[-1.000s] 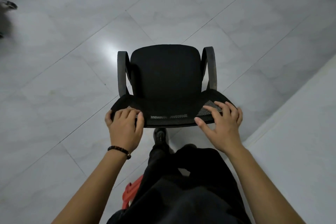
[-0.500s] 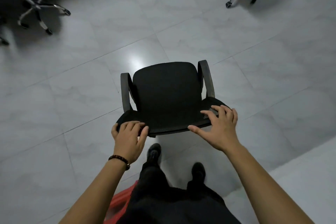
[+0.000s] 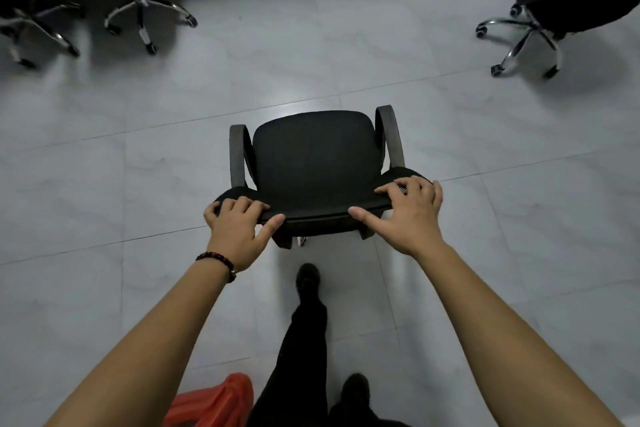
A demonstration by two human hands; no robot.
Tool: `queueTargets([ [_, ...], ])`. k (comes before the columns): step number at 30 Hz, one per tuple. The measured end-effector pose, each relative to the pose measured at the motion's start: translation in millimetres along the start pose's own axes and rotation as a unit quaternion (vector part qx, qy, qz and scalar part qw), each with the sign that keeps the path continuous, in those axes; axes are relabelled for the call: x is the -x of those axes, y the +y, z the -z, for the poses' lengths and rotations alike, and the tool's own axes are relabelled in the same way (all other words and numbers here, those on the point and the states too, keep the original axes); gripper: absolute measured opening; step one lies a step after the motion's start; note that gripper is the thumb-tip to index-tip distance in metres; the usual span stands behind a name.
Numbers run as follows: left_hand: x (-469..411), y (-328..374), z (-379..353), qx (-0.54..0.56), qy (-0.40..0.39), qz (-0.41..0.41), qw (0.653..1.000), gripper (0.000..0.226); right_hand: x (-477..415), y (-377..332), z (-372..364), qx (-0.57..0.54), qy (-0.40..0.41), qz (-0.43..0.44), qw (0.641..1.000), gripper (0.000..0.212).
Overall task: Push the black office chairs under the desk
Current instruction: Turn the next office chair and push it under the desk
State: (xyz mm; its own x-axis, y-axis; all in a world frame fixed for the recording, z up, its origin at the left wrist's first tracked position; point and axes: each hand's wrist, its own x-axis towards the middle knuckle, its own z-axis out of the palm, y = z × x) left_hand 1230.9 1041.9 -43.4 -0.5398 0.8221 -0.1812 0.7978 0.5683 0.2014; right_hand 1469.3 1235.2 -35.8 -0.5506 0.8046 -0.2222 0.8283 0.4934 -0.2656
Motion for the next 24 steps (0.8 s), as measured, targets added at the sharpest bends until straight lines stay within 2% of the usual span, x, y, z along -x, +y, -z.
queueTargets([
  [8, -165.1, -31.4, 37.0, 0.001, -0.01, 0.022, 1.0, 0.062, -180.3, -45.9, 27.4, -0.016, 0.004, 0.007, 1.0, 0.081],
  [15, -291.5, -51.7, 65.9, -0.02, -0.025, 0.019, 0.999, 0.066, -299.1, -76.9, 48.9, -0.014, -0.006, 0.009, 1.0, 0.083],
  [24, -473.5, -65.2, 96.8, -0.002, 0.009, 0.041, 0.999, 0.062, -498.3, -105.1, 83.6, -0.016, 0.001, 0.032, 0.999, 0.083],
])
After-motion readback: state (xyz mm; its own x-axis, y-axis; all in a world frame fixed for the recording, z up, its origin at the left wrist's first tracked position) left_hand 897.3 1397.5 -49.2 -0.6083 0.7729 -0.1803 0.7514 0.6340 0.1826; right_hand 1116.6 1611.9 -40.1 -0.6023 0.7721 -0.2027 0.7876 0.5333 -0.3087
